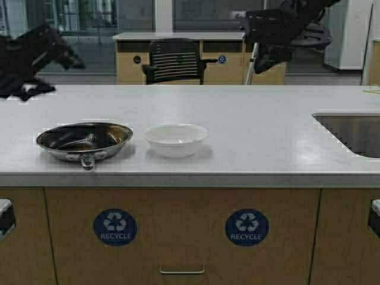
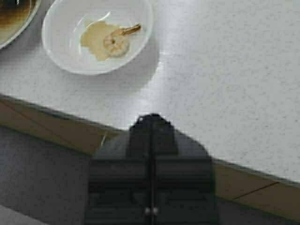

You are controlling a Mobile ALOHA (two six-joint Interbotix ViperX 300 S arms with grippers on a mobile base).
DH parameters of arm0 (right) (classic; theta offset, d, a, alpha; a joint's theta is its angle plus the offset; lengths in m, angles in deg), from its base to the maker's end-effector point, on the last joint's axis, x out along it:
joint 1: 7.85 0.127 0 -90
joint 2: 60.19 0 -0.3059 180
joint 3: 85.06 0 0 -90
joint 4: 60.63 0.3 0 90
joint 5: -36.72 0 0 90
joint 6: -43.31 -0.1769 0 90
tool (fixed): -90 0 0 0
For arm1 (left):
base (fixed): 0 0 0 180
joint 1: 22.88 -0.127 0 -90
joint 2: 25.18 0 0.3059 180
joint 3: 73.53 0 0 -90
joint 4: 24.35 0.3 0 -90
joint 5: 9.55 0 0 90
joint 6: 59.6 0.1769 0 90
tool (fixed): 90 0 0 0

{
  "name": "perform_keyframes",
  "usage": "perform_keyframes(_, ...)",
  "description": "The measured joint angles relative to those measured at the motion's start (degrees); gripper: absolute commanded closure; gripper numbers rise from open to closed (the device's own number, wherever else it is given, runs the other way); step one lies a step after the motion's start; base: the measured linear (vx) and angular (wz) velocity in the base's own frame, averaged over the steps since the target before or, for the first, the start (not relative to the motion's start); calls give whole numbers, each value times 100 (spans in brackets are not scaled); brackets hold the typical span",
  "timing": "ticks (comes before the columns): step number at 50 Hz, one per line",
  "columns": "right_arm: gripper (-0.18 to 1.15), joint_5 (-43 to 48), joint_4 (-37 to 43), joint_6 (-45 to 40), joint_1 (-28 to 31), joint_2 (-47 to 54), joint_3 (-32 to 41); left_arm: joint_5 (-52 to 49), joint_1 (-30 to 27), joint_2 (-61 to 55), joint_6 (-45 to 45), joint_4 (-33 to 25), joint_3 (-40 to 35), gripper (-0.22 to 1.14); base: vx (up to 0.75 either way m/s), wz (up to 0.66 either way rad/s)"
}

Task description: Add oil to the pan and cook the shrimp and serve it

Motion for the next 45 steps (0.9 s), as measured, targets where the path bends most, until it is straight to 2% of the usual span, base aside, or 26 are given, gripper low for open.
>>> perform_keyframes(15, 92, 0, 9, 0, -9, -132, 0, -2927, 896, 861, 448, 940, -958, -10, 0, 0)
perform_keyframes(23, 92, -9, 9, -9, -62, -202, 0, -3384, 1072, 853, 492, 1125, -1072, -3, 0, 0)
perform_keyframes(27, 92, 0, 9, -9, -70, -220, 0, -3401, 1072, 835, 492, 1134, -1107, 9, 0, 0)
perform_keyframes(30, 92, 0, 9, -9, -26, -220, 0, -3410, 1072, 835, 492, 1134, -1134, 24, 0, 0)
perform_keyframes(40, 92, 0, 9, -9, -26, -220, 0, -3410, 1072, 826, 519, 1151, -1178, 101, 0, 0)
perform_keyframes(42, 92, 0, 9, -9, -35, -220, -9, -3401, 1072, 826, 554, 1160, -1187, 101, 0, 0)
perform_keyframes(45, 92, 0, 9, -9, -44, -229, 0, -3340, 1072, 826, 633, 1160, -1178, 93, 0, 0)
